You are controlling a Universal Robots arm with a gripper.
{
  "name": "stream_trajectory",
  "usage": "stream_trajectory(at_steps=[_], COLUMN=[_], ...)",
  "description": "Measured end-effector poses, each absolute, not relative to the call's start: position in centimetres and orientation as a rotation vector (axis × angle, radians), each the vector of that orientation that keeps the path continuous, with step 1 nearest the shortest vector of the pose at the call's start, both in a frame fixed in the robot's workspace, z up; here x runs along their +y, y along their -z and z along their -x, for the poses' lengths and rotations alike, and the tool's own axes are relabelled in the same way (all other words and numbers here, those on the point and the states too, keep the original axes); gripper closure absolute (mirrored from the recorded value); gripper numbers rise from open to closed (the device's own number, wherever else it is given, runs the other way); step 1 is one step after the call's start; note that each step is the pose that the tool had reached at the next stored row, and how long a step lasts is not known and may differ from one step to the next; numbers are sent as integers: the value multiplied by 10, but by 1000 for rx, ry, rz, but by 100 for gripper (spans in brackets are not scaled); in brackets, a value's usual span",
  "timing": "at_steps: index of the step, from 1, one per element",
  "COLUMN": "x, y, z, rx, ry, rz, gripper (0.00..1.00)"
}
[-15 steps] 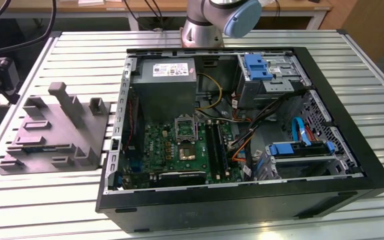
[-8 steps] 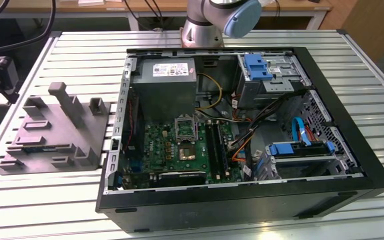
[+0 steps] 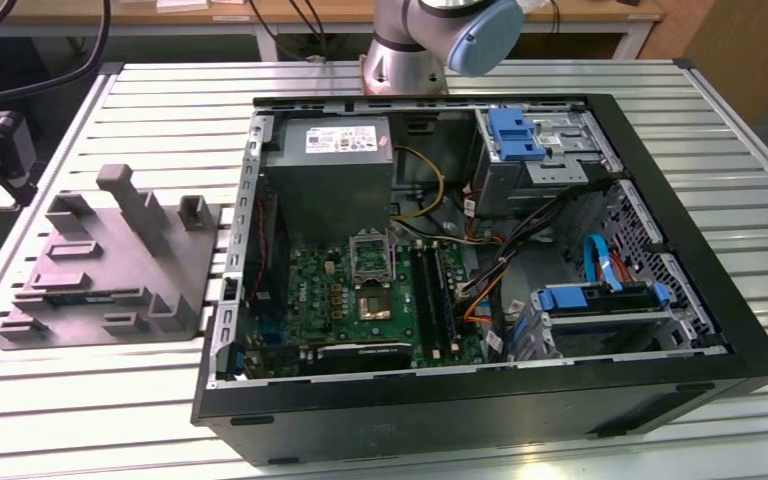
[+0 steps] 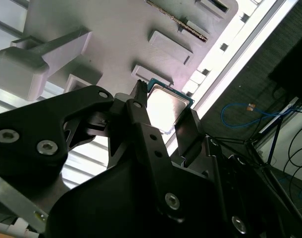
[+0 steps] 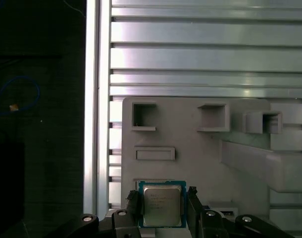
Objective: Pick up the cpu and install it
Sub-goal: 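Pick up the cpu and move it towards the insertion slot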
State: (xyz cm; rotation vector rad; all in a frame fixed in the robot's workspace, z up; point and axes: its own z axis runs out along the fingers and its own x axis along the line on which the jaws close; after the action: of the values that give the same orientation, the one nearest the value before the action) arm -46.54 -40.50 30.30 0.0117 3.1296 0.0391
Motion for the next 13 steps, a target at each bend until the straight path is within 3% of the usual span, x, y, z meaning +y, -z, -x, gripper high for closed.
stream_trajectory(at_steps=[13], x=[-405], y=[-306], z=[465], rx=[3130], ry=[-39], rz=[-12], gripper=[53])
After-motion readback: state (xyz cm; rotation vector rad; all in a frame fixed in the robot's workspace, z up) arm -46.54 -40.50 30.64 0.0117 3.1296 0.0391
